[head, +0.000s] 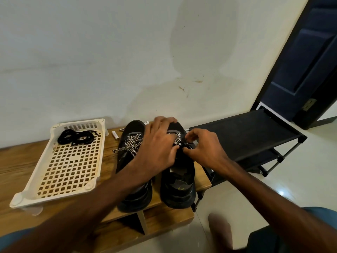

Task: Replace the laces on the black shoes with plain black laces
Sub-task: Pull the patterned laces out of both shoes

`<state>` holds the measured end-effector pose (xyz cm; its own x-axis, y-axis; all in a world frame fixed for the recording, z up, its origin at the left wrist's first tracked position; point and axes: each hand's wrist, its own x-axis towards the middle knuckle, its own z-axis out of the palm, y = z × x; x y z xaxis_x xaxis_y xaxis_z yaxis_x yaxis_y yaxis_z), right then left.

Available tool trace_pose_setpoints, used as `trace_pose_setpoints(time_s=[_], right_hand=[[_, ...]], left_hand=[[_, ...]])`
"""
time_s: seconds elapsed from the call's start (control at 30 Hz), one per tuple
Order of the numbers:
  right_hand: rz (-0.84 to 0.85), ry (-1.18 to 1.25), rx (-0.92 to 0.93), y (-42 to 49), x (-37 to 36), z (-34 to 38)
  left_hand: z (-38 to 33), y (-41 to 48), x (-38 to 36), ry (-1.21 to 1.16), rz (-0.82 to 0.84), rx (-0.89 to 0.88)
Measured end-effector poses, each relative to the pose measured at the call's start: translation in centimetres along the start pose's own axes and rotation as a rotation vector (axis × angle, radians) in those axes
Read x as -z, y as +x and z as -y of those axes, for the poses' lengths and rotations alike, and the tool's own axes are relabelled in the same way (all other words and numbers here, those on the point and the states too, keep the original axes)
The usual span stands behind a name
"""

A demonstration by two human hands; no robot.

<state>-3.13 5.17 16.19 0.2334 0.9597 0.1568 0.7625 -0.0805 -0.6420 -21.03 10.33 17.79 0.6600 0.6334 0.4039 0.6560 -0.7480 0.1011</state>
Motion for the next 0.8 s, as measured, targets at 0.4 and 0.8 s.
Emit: trace_pose_setpoints(time_s=[0.4, 0.8], right_hand=[[0.013, -0.007, -0.011, 0.1, -0.1, 0.0], [0.047, 0.037, -0.074, -0.4, 0.4, 0.5]], left_hand=[[-1.4, 0.6, -1.5, -0.053, 0.124, 0.025], [-0.1, 0.5, -1.0, -0.253, -0.341, 0.063]])
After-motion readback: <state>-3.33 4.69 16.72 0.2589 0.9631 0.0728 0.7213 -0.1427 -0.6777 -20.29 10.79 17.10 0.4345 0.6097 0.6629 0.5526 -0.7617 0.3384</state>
